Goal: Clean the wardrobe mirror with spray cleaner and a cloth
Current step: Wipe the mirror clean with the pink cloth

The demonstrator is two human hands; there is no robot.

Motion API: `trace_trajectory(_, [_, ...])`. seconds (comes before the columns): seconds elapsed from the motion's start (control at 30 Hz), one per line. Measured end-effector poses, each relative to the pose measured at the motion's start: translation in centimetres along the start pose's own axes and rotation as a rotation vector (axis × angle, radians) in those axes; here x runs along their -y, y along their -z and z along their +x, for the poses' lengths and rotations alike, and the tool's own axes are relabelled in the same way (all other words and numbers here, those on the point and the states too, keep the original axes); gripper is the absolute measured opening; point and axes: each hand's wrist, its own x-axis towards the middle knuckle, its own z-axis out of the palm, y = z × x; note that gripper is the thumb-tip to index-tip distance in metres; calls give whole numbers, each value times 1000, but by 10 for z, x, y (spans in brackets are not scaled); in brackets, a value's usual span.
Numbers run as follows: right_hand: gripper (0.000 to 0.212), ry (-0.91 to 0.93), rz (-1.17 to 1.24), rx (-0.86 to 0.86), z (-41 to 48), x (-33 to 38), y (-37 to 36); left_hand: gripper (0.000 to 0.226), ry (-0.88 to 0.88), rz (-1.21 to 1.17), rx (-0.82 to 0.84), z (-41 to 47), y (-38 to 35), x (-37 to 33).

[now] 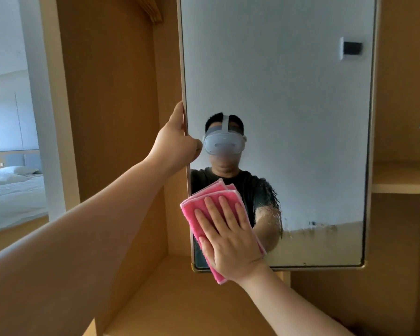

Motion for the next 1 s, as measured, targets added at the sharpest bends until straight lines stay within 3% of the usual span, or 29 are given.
trace_trajectory(0.2, [61, 43, -2, -28, 7, -26, 7, 83, 12, 27, -22, -3, 1, -2])
trace_trajectory(0.53, [60, -58, -48, -37, 31, -106, 34, 87, 12, 37, -51, -6, 1, 1])
trace_trajectory(0.77, [60, -77, -64, -13, 29, -111, 36, 75, 25, 13, -48, -15, -1, 15])
trace_trajectory(1.0, [61, -124, -45, 21, 24, -109, 33, 79, 107, 16, -47, -37, -10, 66])
